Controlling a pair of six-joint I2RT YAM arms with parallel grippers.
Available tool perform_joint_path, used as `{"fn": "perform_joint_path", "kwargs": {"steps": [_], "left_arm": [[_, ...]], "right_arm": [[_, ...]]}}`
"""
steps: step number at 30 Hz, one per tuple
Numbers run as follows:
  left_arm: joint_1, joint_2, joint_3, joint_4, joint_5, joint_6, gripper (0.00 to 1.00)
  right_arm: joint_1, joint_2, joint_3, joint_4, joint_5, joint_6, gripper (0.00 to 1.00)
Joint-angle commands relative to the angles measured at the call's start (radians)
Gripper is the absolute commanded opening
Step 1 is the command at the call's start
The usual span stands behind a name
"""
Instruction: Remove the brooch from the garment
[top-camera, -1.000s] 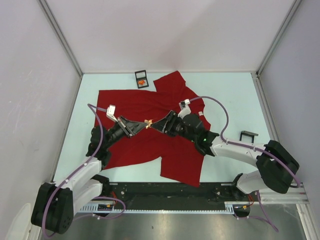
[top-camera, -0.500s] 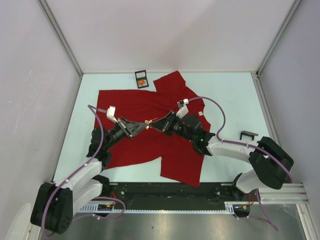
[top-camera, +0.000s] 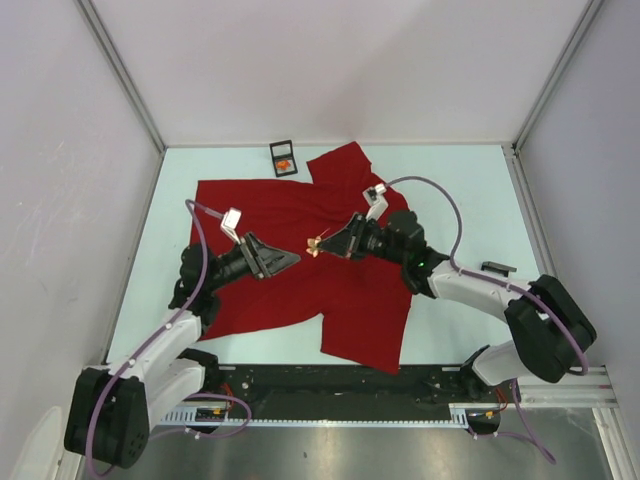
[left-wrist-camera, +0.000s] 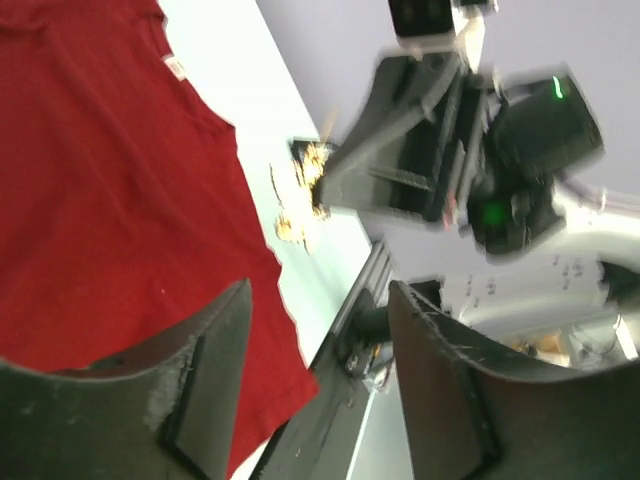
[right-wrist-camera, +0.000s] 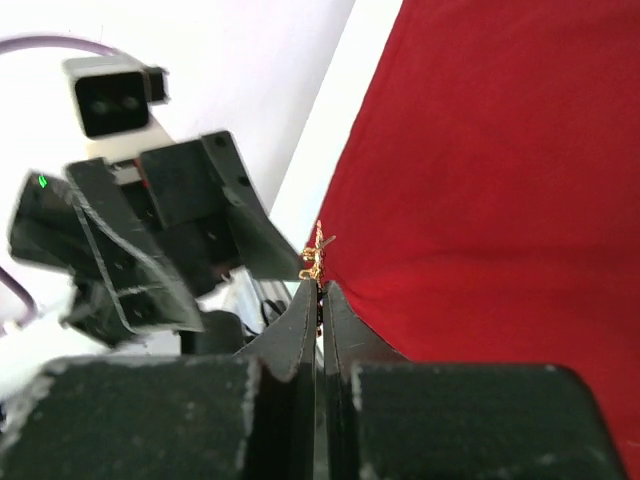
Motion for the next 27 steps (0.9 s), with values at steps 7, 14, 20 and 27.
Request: {"fn": "perform_joint_path", "kwargs": {"steps": [7,14,20,27], "left_arm": [[0.01,0.094,0.238,-0.238,0.341,0.326,0.66],[-0.055,0.139,0.264,-0.212,0.35,0.35,0.62],[-0.071,0.171,0.267,-0.169,0.36,0.318,0.56],[-0.071,0.185,0.275,-0.118,0.369,0.281,0.45]], "right_arm": [[-0.134,-0.085,0.013,-0.025,-0.405,-0.16,0.0],[-0.111,-0.067,0.013,0.053,-0.434,-0.093,0.0],[-0.085,-0.033,0.035,0.075,-0.468,-0.094,0.0],[-0.078,-0.019,0.044,0.05,-0.501,-0.116,0.0]]}}
